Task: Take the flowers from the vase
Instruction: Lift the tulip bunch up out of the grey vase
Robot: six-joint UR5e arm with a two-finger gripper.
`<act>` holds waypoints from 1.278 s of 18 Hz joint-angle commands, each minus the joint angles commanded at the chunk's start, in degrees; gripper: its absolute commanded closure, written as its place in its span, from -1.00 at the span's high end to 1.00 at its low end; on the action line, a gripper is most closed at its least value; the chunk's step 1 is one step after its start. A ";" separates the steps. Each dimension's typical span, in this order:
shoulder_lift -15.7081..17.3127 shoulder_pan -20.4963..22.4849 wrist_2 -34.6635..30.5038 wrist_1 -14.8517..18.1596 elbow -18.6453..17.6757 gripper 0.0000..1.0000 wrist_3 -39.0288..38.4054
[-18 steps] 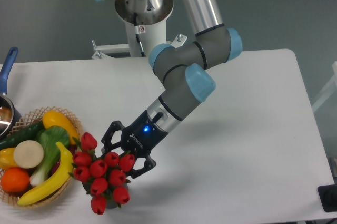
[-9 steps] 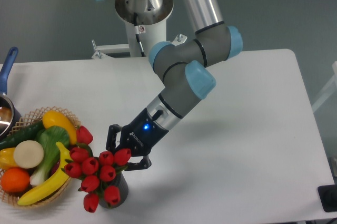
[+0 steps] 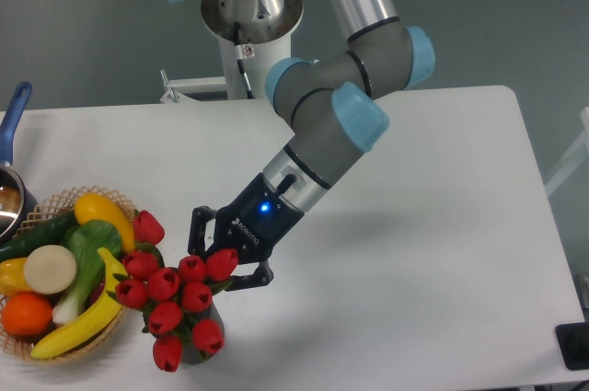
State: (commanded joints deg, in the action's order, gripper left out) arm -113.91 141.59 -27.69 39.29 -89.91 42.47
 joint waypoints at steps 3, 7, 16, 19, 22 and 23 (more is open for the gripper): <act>1.32 0.53 1.58 0.00 0.35 -1.00 -1.51; 2.46 1.58 3.16 0.00 1.14 -1.00 -5.28; 3.17 7.21 8.26 0.00 7.29 -1.00 -13.36; 3.17 10.28 8.35 0.00 8.79 -1.00 -12.76; 3.17 13.09 8.35 0.00 9.58 -1.00 -9.70; 3.17 14.23 8.27 0.00 9.67 -1.00 -8.29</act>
State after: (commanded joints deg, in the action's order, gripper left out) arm -110.74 155.82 -19.42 39.29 -80.25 34.18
